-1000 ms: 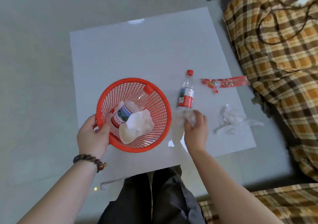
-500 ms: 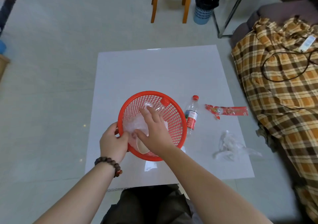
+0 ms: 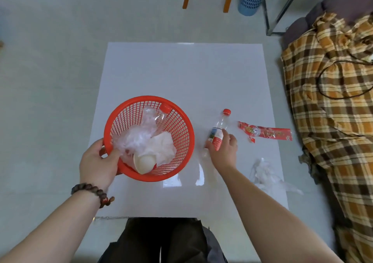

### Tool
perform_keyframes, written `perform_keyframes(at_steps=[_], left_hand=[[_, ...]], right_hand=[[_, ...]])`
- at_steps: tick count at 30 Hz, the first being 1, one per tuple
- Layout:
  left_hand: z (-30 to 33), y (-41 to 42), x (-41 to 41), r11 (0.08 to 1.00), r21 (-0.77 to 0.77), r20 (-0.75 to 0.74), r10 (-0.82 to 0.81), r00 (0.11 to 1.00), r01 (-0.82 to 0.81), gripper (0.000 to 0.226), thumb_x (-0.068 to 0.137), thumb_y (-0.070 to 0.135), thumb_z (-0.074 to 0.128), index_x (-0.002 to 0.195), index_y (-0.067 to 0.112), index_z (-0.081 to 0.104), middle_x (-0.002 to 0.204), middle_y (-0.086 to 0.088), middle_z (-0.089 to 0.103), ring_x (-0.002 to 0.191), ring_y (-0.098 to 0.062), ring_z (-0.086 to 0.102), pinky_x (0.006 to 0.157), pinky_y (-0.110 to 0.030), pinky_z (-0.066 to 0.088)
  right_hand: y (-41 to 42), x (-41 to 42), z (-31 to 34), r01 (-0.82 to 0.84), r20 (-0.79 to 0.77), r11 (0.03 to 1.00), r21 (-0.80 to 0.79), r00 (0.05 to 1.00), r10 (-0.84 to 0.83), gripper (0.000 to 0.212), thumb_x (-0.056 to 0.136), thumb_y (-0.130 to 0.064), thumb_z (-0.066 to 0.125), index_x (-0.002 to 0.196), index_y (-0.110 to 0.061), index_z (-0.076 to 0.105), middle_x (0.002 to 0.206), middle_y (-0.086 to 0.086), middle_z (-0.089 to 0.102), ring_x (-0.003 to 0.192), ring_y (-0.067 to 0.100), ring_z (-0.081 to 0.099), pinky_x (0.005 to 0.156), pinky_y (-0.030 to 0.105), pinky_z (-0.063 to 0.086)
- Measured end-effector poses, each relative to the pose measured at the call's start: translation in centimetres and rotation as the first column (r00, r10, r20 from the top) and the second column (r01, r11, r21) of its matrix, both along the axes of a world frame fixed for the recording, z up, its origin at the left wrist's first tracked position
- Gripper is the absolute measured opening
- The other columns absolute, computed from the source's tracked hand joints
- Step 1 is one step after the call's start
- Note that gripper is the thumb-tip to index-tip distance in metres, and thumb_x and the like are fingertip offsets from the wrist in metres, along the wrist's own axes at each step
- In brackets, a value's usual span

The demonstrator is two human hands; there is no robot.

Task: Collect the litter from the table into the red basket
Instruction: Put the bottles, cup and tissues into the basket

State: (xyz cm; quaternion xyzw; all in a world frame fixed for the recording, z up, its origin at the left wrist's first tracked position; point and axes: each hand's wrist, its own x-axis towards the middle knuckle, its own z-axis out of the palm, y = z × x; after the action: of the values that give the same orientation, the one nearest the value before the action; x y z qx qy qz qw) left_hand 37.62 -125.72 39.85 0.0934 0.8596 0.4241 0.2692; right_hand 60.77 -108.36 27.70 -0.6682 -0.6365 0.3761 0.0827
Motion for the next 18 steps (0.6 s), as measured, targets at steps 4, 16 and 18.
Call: perform_keyframes(at_steps=[4, 16, 18], left_hand=[[-0.7, -0.7, 0.6, 0.997, 0.036, 0.023, 0.060, 0.998, -0.061, 0.012, 0.086, 0.029, 0.071, 0.084, 0.040, 0.072, 0.090, 0.002, 0.074, 0.066, -0.018, 0.073, 0.046, -0.025, 0.055], [-0.8, -3.2, 1.3, 0.983, 0.059, 0.128, 0.167, 0.978, -0.176, 0.023, 0.089, 0.014, 0.066, 0.086, 0.036, 0.073, 0.080, 0.008, 0.076, 0.062, -0.013, 0.073, 0.047, -0.025, 0.055], [-0.3, -3.7, 0.8, 0.983, 0.057, 0.127, 0.167, 0.978, -0.176, 0.020, 0.089, 0.013, 0.066, 0.089, 0.031, 0.072, 0.083, 0.003, 0.076, 0.063, -0.015, 0.073, 0.048, -0.027, 0.056]], right_hand=[[2.4, -0.1, -4.8, 0.043, 0.038, 0.992, -0.118, 0.999, -0.039, 0.091, 0.078, -0.048, 0.067, 0.149, -0.031, 0.012, 0.152, 0.014, 0.019, 0.138, 0.034, 0.020, 0.109, 0.048, 0.030], [2.6, -2.5, -4.1, -0.154, -0.027, 0.978, -0.142, 0.988, 0.152, 0.101, 0.078, -0.014, 0.063, 0.137, -0.060, -0.005, 0.142, 0.010, 0.023, 0.114, 0.036, 0.045, 0.088, 0.046, 0.050], [1.8, -3.1, -1.6, -0.148, -0.125, 0.988, -0.050, 0.982, 0.141, 0.101, 0.076, -0.016, 0.064, 0.137, -0.061, -0.004, 0.138, 0.007, 0.028, 0.109, 0.031, 0.051, 0.087, 0.044, 0.052]])
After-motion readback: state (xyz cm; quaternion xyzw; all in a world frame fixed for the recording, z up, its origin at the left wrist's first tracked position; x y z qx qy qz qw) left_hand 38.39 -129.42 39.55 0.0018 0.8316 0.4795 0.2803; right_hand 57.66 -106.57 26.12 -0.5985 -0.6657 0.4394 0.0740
